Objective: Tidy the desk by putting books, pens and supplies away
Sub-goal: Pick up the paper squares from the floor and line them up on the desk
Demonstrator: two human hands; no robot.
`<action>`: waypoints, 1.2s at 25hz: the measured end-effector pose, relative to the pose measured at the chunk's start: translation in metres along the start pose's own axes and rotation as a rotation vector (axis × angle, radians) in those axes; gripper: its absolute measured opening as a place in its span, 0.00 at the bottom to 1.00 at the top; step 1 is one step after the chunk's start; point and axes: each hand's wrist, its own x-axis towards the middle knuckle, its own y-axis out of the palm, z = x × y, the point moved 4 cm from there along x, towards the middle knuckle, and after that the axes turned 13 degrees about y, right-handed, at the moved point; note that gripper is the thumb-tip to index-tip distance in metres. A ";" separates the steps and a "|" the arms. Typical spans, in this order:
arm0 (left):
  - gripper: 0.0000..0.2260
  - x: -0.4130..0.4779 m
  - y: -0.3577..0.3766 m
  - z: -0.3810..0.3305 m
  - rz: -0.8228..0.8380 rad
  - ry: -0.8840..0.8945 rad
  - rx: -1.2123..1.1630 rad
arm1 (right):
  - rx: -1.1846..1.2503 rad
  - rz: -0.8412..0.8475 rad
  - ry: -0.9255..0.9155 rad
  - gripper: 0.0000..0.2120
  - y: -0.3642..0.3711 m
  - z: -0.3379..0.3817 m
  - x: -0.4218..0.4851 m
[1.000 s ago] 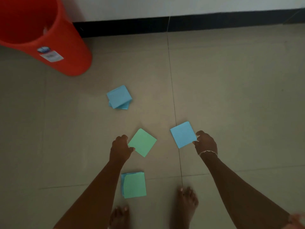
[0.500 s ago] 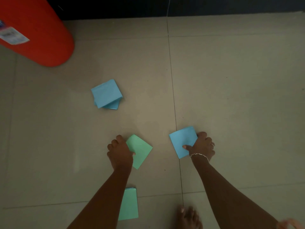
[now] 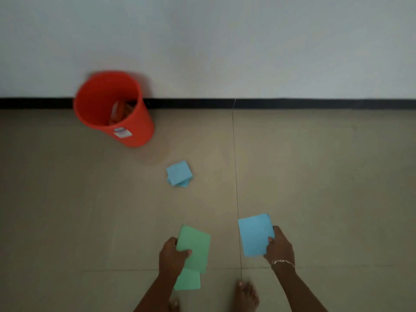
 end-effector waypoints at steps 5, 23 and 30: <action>0.10 -0.096 -0.088 -0.101 0.007 0.043 -0.285 | 0.169 -0.028 -0.089 0.15 -0.109 0.062 -0.123; 0.15 -0.336 -0.382 -0.198 -0.538 0.231 -0.832 | 0.138 0.290 -0.701 0.12 -0.204 0.272 -0.450; 0.08 -0.416 -0.481 -0.097 -0.852 0.210 -0.937 | -0.017 0.469 -0.894 0.09 -0.101 0.293 -0.591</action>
